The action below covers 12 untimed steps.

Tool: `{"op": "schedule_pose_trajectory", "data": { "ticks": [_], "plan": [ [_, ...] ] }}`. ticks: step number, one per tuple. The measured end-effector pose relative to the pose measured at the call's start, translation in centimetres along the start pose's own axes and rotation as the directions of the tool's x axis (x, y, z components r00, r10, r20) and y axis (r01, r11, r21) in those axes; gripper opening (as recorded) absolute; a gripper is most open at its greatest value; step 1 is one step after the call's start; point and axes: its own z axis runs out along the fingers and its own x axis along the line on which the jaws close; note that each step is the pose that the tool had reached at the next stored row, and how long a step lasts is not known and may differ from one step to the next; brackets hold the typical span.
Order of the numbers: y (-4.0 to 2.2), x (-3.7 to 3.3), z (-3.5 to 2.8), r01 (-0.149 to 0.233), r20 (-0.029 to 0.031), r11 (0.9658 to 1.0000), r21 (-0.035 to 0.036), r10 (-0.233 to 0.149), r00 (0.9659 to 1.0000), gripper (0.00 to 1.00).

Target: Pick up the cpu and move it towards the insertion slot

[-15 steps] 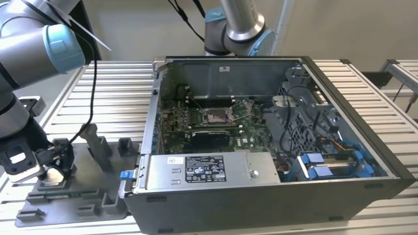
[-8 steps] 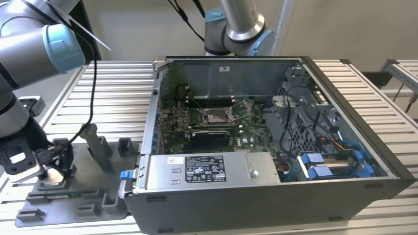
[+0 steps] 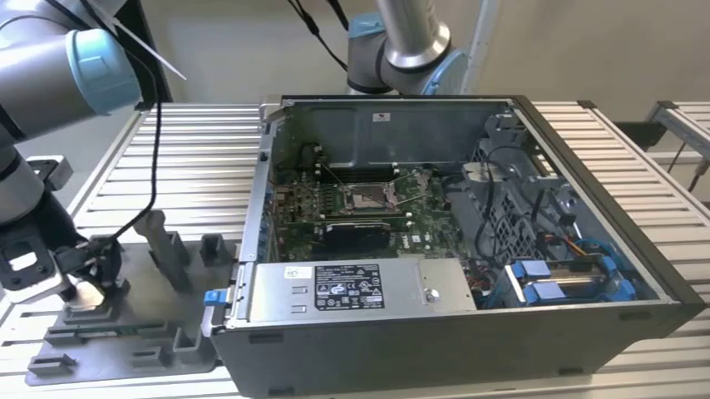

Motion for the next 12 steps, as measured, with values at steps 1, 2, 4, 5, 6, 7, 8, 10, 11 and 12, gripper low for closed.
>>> {"op": "schedule_pose_trajectory", "data": {
  "ticks": [1, 2, 4, 5, 6, 7, 8, 10, 11, 12],
  "plan": [
    [0.01, 0.00, -0.27, 0.000, -0.0003, 1.0000, 0.0000, 0.000, 1.0000, 0.00],
    [0.02, -0.01, -0.54, 0.000, -0.0006, 1.0000, 0.0000, 0.000, 1.0000, 0.00],
    [0.03, -0.01, -1.08, 0.000, -0.0011, 1.0000, 0.0000, 0.000, 1.0000, 0.00],
    [0.04, -0.02, -1.44, 0.000, -0.0015, 1.0000, -0.0001, 0.000, 1.0000, 0.00],
    [0.06, -0.02, -1.82, -0.001, -0.0022, 1.0000, 0.0000, 0.001, 1.0000, 0.00],
    [0.07, -0.03, -2.26, -0.001, -0.0030, 1.0000, 0.0000, 0.001, 1.0000, 0.00],
    [0.09, -0.04, -2.74, -0.002, -0.0036, 1.0000, -0.0001, 0.002, 1.0000, 0.00],
    [0.11, -0.06, -3.64, -0.002, -0.0047, 1.0000, -0.0001, 0.002, 1.0000, 0.00],
    [0.13, -0.06, -4.06, -0.003, -0.0047, 1.0000, -0.0001, 0.003, 1.0000, 0.00],
    [0.15, -0.07, -4.55, -0.003, -0.0047, 1.0000, -0.0001, 0.003, 1.0000, 0.00]
  ]
}}
